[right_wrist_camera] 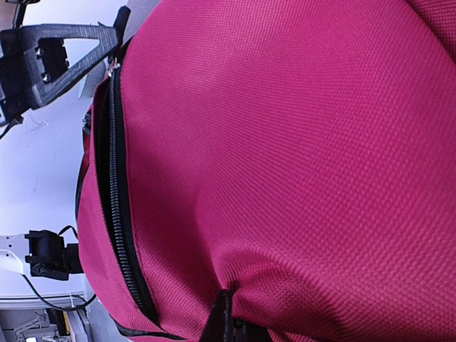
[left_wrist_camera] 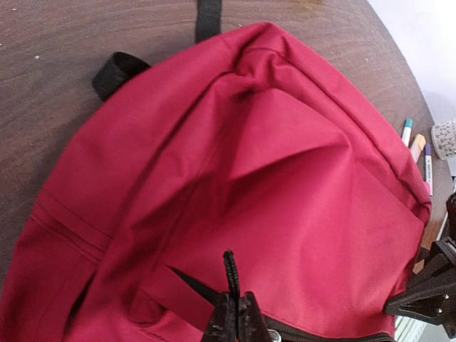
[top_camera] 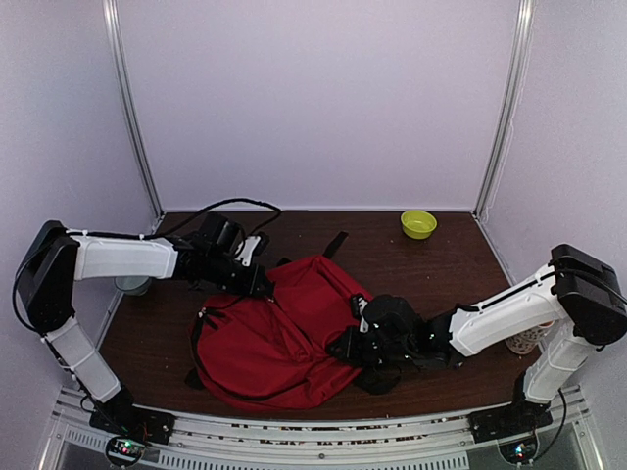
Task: Pack the student bag
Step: Unzip the lower front pocket of the student bag.
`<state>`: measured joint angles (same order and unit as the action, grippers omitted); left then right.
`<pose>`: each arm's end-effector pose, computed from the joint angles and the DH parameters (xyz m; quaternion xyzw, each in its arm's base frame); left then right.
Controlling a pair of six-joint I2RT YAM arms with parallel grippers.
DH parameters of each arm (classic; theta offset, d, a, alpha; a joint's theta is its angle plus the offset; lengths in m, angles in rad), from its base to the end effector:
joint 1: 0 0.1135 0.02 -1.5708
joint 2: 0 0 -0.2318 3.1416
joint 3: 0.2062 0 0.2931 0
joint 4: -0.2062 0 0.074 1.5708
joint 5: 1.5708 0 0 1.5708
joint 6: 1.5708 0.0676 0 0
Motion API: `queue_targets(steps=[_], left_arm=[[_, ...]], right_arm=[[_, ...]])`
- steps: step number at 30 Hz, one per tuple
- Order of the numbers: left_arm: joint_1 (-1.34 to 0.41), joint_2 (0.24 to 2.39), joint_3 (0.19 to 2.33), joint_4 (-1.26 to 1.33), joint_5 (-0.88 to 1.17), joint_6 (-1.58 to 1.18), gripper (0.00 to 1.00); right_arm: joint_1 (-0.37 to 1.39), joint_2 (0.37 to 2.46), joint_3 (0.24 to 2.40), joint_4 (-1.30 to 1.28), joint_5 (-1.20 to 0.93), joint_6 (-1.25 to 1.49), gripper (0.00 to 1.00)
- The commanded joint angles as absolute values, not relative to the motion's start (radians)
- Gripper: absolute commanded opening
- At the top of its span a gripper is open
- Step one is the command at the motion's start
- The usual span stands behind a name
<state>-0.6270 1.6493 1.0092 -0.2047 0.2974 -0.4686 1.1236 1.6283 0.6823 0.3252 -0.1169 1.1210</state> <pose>0.3092 -0.2485 0.1177 0.1256 0.9175 -0.3011 0.2276 0.1506 0.3322 0.0652 -0.0279 0.8877 0.4339 0.1512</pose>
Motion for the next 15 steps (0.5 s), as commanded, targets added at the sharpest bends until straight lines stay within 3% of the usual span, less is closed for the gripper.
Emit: queue_targets(steps=[1,15], left_arm=[[-0.569,1.668,1.054,-0.208,0.262,-0.429,0.00],[-0.530,1.686,1.079,-0.239,0.241,-0.405,0.00]], right_arm=[[1.146,1.606,0.698,0.268,-0.161,1.098,0.00],[1.156,1.610,0.721,0.234,-0.157,1.082,0.00]])
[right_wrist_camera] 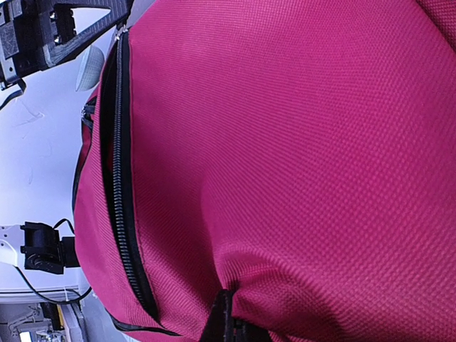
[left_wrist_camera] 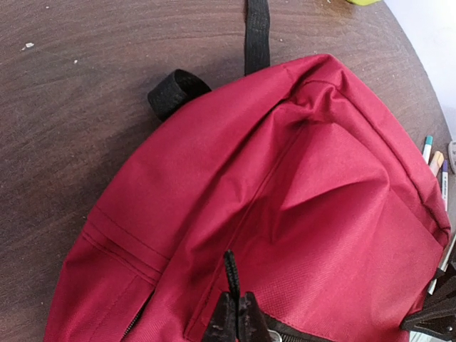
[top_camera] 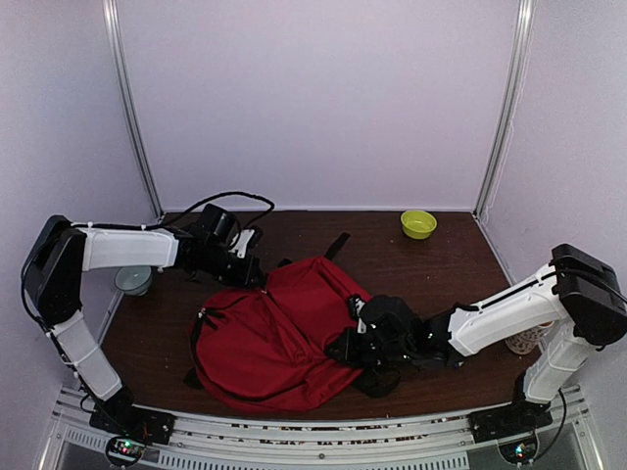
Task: Pack the student bag
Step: Unzip the lower front pocket of the student bag, then pick up the pen from the center of the board.
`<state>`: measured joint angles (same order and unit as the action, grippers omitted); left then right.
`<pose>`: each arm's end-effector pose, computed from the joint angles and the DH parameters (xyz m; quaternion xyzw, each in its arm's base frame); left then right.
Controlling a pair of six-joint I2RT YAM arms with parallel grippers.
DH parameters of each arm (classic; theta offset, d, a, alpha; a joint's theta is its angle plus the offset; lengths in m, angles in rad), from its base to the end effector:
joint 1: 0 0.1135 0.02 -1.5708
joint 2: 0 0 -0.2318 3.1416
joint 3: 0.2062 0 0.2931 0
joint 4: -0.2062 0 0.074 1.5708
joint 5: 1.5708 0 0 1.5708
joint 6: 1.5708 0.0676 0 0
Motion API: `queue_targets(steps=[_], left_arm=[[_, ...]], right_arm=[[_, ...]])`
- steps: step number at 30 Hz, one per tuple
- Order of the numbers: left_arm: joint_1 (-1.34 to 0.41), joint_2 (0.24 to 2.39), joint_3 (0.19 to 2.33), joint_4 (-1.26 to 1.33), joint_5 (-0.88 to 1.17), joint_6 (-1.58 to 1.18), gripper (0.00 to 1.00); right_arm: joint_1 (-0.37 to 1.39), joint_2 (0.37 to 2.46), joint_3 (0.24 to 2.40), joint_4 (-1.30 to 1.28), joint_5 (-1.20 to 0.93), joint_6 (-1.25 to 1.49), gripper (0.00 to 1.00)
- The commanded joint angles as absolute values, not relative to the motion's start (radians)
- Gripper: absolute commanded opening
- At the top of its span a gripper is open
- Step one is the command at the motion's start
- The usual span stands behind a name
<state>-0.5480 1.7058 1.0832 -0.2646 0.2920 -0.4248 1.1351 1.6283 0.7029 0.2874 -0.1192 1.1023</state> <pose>0.3372 -0.2286 0.1171 0.1061 0.9274 -0.2762 0.2291 0.1477 0.3363 0.0678 -0.0414 0.8910 0.4270 0.1482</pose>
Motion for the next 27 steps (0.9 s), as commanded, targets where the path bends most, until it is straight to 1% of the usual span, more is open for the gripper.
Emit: queue_targets(steps=[1,4,8,9,15,20,25,27], left_arm=[[-0.529,1.678,1.070,-0.241,0.222,-0.404,0.00],[-0.529,1.668,1.070,-0.274,0.164,-0.389,0.00],[-0.529,1.647,1.059,-0.272,0.159,-0.383,0.00],[-0.530,1.640,1.052,-0.266,0.160,-0.384,0.01],[-0.529,1.571,1.006,-0.232,0.159,-0.388,0.22],[-0.530,1.507,0.977,-0.230,0.150,-0.387,0.36],[-0.529,1.436,0.944,-0.235,0.138,-0.385,0.50],[-0.531,1.407,0.931,-0.238,0.134,-0.384,0.54]], right_arm=[[1.156,1.608,0.723,0.230,-0.154,1.081,0.00],[1.157,1.606,0.730,0.216,-0.150,1.074,0.00],[1.160,1.605,0.748,0.190,-0.148,1.061,0.00],[1.160,1.604,0.752,0.183,-0.145,1.056,0.00],[1.162,1.587,0.781,0.121,-0.129,1.030,0.00],[1.163,1.561,0.819,0.032,-0.096,0.989,0.17],[1.167,1.519,0.879,-0.091,-0.040,0.943,0.28],[1.168,1.500,0.904,-0.151,-0.010,0.925,0.33]])
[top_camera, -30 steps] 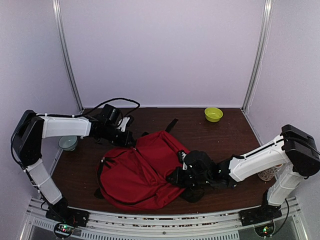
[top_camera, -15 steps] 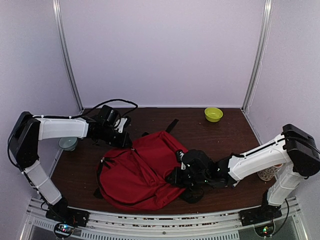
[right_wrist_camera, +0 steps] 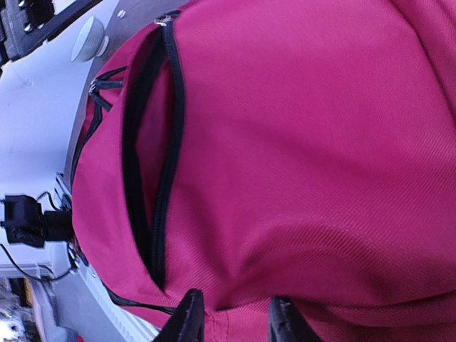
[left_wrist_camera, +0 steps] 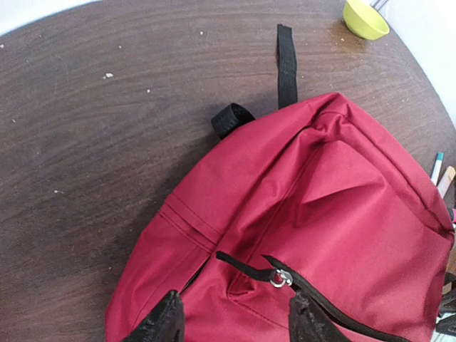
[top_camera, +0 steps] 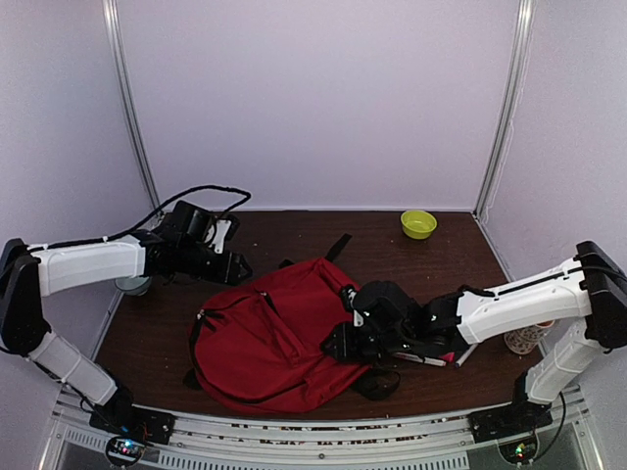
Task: Pack the student bag
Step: Pick up the pen from the center of the board.
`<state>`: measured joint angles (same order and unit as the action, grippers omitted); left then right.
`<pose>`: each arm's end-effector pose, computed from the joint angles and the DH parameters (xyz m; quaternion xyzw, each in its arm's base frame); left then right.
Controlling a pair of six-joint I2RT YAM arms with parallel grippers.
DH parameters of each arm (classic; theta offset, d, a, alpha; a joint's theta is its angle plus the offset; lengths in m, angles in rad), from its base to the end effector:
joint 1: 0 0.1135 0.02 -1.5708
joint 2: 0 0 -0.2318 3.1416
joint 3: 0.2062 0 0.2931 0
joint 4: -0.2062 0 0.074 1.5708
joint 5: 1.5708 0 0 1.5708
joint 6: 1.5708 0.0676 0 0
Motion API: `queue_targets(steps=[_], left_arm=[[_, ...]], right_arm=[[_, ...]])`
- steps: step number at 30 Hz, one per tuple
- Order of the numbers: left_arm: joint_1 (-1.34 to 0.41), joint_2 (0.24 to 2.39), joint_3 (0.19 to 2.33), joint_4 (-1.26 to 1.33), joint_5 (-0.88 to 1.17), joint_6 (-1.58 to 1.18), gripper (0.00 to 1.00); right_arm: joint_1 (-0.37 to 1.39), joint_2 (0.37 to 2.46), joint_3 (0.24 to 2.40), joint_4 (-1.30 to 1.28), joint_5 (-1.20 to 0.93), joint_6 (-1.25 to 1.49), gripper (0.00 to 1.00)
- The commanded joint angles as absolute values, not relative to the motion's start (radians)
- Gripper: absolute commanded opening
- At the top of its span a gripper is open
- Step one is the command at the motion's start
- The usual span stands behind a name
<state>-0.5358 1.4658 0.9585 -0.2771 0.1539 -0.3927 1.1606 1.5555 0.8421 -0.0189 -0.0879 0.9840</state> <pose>0.3174 -0.2005 0.1576 0.0952 0.9165 -0.2345 0.3098 0.1452 0.3488 0.1084 -0.0983 0.9074 0.3764 0.1592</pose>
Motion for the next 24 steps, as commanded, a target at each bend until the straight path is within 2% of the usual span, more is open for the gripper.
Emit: queue_targets(steps=[1,10,13,15,19,24], left_arm=[[-0.531,1.394,0.925,-0.241,0.133,-0.383,0.56],[-0.531,1.245,0.874,-0.278,0.115,-0.376,0.74],[-0.531,1.205,0.863,-0.294,0.114,-0.376,0.90],[-0.531,1.182,0.856,-0.300,0.117,-0.376,0.94],[-0.532,1.151,0.838,-0.301,0.130,-0.379,0.95],[-0.535,1.136,0.821,-0.290,0.158,-0.387,0.95]], right_arm=[[1.168,1.488,0.916,-0.180,0.006,0.915,0.36],[1.166,1.385,0.997,-0.525,0.281,0.915,0.72],[1.153,1.343,1.001,-0.648,0.388,0.982,0.80],[1.140,1.313,0.990,-0.726,0.448,1.035,0.88],[1.066,1.272,0.946,-0.812,0.495,1.133,0.89],[0.933,1.275,0.932,-0.816,0.476,1.178,0.86]])
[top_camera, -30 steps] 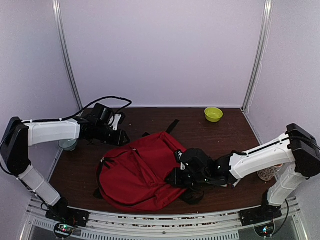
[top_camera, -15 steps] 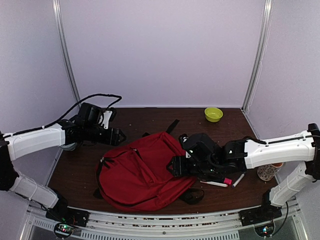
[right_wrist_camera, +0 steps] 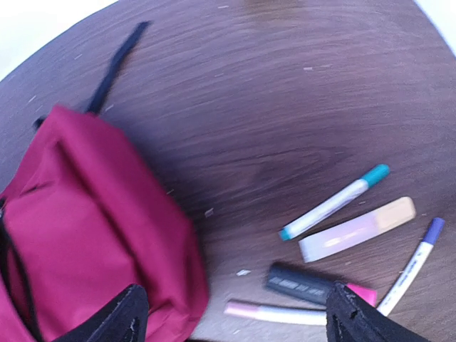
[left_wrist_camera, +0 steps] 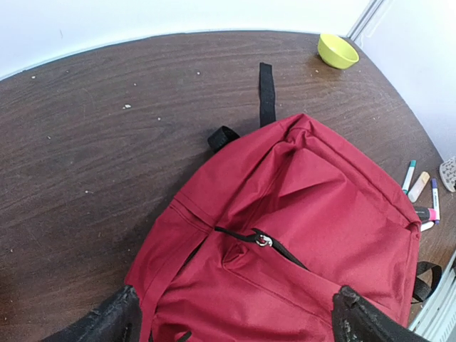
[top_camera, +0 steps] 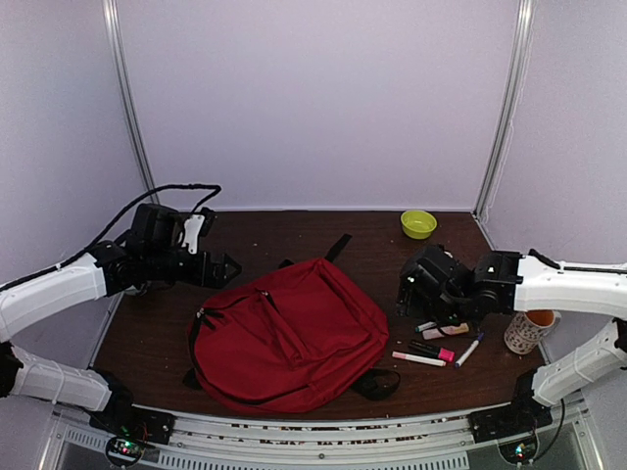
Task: Pack the student bag
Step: Pick up the pen from the center of the board.
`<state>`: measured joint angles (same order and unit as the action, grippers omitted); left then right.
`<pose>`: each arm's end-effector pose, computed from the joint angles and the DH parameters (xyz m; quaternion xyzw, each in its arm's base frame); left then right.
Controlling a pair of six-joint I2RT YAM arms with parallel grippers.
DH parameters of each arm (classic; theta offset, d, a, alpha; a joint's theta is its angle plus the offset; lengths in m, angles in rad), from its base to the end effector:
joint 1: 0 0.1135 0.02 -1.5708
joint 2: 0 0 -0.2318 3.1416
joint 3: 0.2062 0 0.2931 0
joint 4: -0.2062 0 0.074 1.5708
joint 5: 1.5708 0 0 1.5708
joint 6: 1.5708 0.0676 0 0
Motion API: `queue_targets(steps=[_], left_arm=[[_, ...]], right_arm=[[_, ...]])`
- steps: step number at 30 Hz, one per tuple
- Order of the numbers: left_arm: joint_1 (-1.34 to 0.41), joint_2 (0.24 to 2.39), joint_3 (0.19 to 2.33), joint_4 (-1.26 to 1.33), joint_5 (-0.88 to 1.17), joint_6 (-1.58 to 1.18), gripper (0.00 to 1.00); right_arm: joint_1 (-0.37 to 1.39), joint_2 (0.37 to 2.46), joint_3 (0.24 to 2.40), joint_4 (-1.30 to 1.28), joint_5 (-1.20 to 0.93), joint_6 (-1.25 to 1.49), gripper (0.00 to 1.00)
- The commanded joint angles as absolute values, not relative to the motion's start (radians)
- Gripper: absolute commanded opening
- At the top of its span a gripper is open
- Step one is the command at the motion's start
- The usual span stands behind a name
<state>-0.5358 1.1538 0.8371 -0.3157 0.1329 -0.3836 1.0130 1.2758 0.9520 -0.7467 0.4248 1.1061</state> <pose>0.2802 -0.1768 0.2098 0.0976 0.8851 -0.2533 0.3781 0.1871 0.2472 0.1819 0.0962 0.9436 0.1111 0.2965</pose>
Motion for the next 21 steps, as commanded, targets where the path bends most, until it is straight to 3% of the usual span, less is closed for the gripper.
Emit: queue_targets(steps=[1,9,21], left_arm=[[-0.538,1.134,0.820,-0.289,0.163,-0.388,0.95],[-0.560,1.112,0.791,-0.289,0.191,-0.393,0.93],[-0.561,1.081,0.756,-0.290,0.204,-0.390,0.90]], right_arm=[[0.904,1.283,0.935,-0.816,0.468,1.188,0.86],[0.696,1.398,0.936,-0.743,0.322,1.216,0.78],[0.612,1.580,0.895,-0.600,0.190,1.206,0.63]])
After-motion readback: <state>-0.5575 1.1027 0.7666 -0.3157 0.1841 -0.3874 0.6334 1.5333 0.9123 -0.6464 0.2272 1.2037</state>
